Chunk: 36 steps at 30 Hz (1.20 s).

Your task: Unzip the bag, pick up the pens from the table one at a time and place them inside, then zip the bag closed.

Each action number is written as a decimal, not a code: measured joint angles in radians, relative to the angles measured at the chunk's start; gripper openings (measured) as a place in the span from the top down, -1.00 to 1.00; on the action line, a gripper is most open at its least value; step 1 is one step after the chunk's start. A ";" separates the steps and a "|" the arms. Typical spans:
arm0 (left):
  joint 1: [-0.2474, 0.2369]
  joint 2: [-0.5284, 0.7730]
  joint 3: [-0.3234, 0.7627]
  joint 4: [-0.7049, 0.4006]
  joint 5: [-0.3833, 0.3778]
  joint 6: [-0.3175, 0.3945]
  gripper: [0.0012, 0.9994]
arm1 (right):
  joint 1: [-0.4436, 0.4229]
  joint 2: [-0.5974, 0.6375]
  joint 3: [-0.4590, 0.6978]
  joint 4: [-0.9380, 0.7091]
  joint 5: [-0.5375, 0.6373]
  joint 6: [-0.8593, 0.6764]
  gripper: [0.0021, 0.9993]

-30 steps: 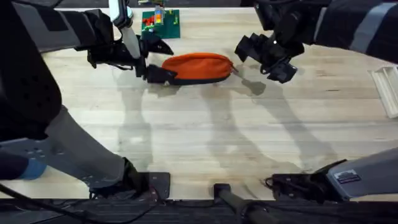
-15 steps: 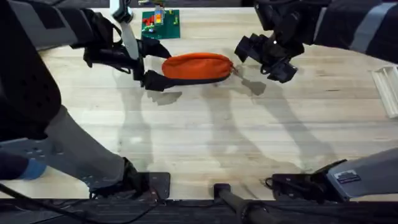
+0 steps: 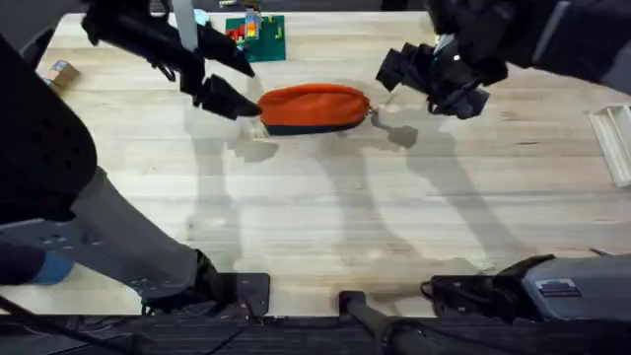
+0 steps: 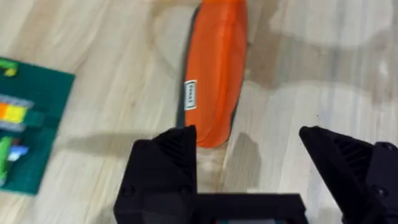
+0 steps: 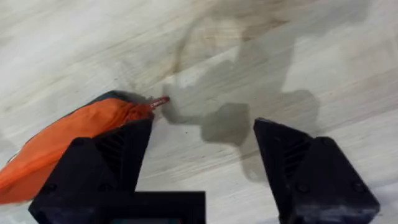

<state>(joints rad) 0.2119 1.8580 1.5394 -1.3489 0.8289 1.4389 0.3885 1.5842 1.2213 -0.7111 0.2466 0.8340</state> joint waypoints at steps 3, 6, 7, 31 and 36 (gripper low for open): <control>0.000 0.000 0.051 -0.002 -0.019 -0.061 -0.99 | 0.002 -0.040 0.000 0.000 0.000 -0.041 -0.99; 0.000 0.000 0.094 -0.003 -0.044 -0.146 -0.99 | 0.013 -0.079 0.000 0.000 0.000 -0.090 -0.99; 0.000 0.000 0.107 -0.002 -0.057 -0.183 -0.99 | 0.021 -0.092 0.000 -0.001 0.000 -0.109 -0.99; 0.000 0.000 0.182 -0.007 -0.179 -0.856 -0.99 | 0.067 -0.155 0.000 0.003 0.000 -0.246 -0.99; -0.002 -0.011 0.182 -0.006 -0.232 -0.921 -0.99 | 0.067 -0.207 0.000 -0.008 0.000 -0.283 -0.99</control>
<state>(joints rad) 0.2104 1.8470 1.7214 -1.3544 0.5973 0.5180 0.4553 1.3775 1.2213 -0.7188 0.2466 0.5511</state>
